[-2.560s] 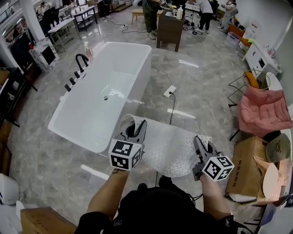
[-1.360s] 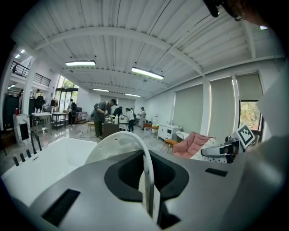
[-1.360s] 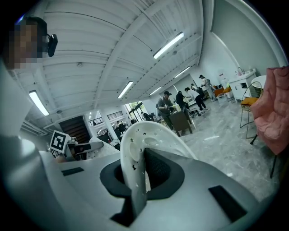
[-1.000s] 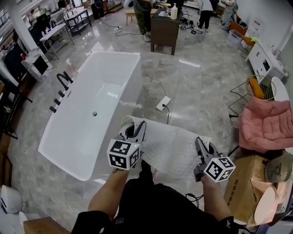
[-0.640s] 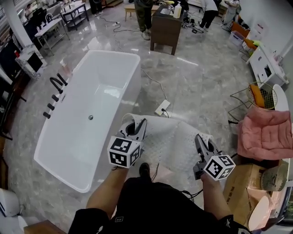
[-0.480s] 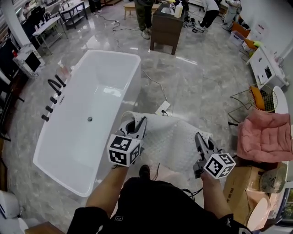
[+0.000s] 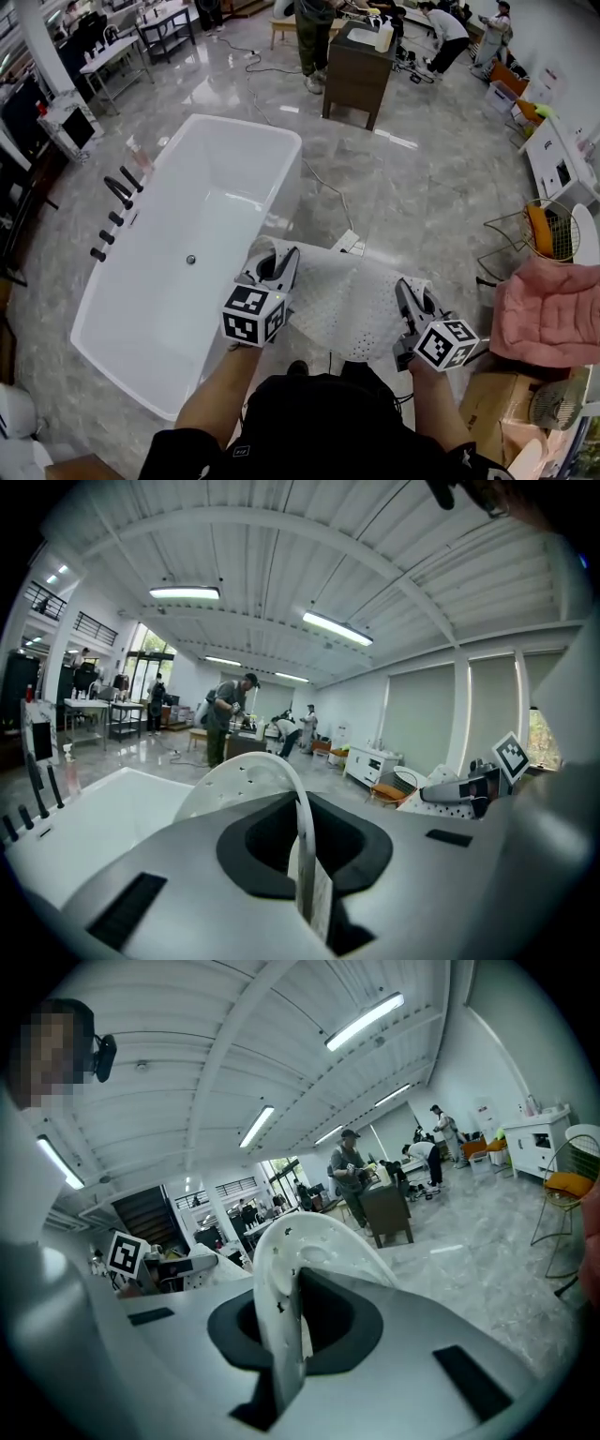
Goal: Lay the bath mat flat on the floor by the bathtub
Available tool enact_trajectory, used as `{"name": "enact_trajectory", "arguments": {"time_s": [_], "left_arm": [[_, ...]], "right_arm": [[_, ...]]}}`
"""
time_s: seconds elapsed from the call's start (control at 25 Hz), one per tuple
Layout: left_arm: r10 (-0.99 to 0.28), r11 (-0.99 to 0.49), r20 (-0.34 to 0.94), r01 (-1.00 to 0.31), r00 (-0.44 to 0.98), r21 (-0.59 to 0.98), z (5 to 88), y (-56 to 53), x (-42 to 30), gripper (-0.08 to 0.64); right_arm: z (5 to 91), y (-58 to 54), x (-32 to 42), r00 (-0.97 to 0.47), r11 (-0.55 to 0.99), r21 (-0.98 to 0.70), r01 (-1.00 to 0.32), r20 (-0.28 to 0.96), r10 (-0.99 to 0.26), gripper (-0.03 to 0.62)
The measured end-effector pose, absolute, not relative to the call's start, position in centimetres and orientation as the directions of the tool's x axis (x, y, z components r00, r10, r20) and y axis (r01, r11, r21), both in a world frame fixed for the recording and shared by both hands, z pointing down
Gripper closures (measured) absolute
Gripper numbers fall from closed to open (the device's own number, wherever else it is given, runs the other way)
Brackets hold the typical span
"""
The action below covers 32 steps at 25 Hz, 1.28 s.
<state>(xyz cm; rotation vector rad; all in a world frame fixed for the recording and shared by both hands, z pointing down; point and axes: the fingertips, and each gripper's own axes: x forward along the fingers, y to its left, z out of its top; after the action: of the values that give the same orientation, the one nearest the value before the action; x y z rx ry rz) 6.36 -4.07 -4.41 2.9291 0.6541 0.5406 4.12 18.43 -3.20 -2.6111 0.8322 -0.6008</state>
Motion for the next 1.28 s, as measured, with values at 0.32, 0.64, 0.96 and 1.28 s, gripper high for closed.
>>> {"name": "enact_trajectory", "arguments": {"time_s": [0.32,0.64,0.96,1.28], "left_arm": [[0.313,-0.947,0.321,0.272,0.894,0.169,-4.6,-1.5,12.6,0.540],[0.182,-0.976,0.373,0.121,0.910,0.181,-3.2,2.9,15.6,0.540],[0.102,-0.987,0.377,0.045,0.921,0.157,-2.4,-0.4,15.7,0.540],[-0.041,-0.979,0.369,-0.111,0.929,0.171,-1.9,-7.7,13.0,0.540]], "right_arm": [[-3.2,20.9,12.9,0.659,-0.698,-0.446,-0.560,0.271,-0.702,0.568],[-2.7,24.4,20.2,0.534,-0.603,-0.467,-0.647,0.287,-0.795,0.568],[-2.3,18.0,23.0,0.421,-0.519,-0.463,-0.719,0.304,-0.855,0.568],[-2.1,9.9,23.8,0.291,-0.426,-0.461,-0.778,0.336,-0.896,0.568]]}}
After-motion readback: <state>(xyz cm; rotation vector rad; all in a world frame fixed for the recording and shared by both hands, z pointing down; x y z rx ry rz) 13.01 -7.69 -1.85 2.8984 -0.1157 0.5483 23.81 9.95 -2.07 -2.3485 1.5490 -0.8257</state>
